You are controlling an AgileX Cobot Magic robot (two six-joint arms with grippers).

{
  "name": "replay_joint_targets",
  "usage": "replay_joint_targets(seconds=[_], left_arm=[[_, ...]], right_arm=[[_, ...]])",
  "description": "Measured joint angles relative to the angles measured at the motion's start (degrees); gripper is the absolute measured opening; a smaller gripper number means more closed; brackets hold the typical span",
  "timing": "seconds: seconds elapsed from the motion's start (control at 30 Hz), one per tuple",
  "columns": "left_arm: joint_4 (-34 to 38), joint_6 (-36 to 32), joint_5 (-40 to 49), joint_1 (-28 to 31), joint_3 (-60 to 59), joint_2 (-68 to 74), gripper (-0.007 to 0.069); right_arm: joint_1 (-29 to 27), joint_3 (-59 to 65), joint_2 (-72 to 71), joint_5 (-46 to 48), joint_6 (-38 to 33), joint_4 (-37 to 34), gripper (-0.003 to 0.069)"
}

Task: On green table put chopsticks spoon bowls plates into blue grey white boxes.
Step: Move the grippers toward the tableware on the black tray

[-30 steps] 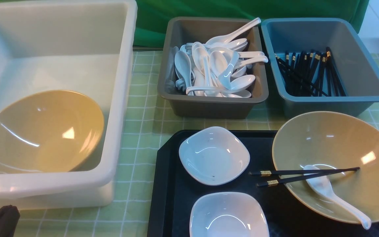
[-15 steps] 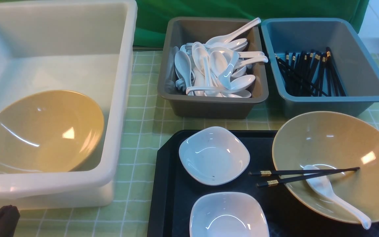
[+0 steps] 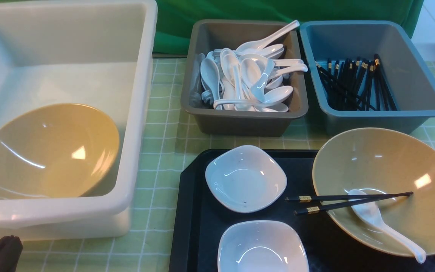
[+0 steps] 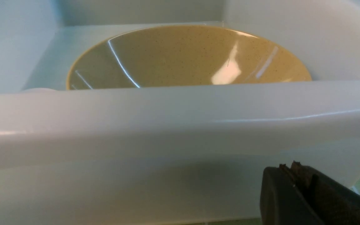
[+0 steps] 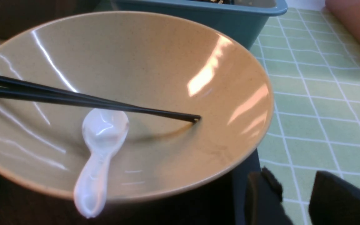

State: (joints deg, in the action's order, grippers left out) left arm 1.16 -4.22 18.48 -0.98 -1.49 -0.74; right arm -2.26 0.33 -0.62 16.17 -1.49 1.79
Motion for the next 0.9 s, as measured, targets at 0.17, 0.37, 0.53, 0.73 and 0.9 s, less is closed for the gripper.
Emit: replay_joint_targets(seconds=[0.17, 0.37, 0.53, 0.73, 0.9], left_arm=[[0.05, 0.0, -1.23, 0.0, -0.06, 0.0, -0.0002], [4.19, 0.0, -10.27, 0.0, -0.06, 0.0, -0.0002], [5.82, 0.0, -13.73, 0.0, -0.06, 0.0, -0.0002], [8.79, 2.08, -19.64, 0.0, -0.06, 0.0, -0.0002], [16.64, 11.91, -34.1, 0.0, -0.06, 0.0, -0.0002]], right_arm=[[0.0, 0.0, 0.0, 0.0, 0.0, 0.0, 0.0236], [0.0, 1.0, 0.0, -7.22, 0.17, 0.0, 0.0236], [0.0, 1.18, 0.0, -14.94, 0.24, 0.0, 0.0236], [0.0, 1.25, 0.0, -21.81, 3.03, 0.0, 0.0236], [0.0, 1.25, 0.0, -34.11, 15.39, 0.0, 0.0236]])
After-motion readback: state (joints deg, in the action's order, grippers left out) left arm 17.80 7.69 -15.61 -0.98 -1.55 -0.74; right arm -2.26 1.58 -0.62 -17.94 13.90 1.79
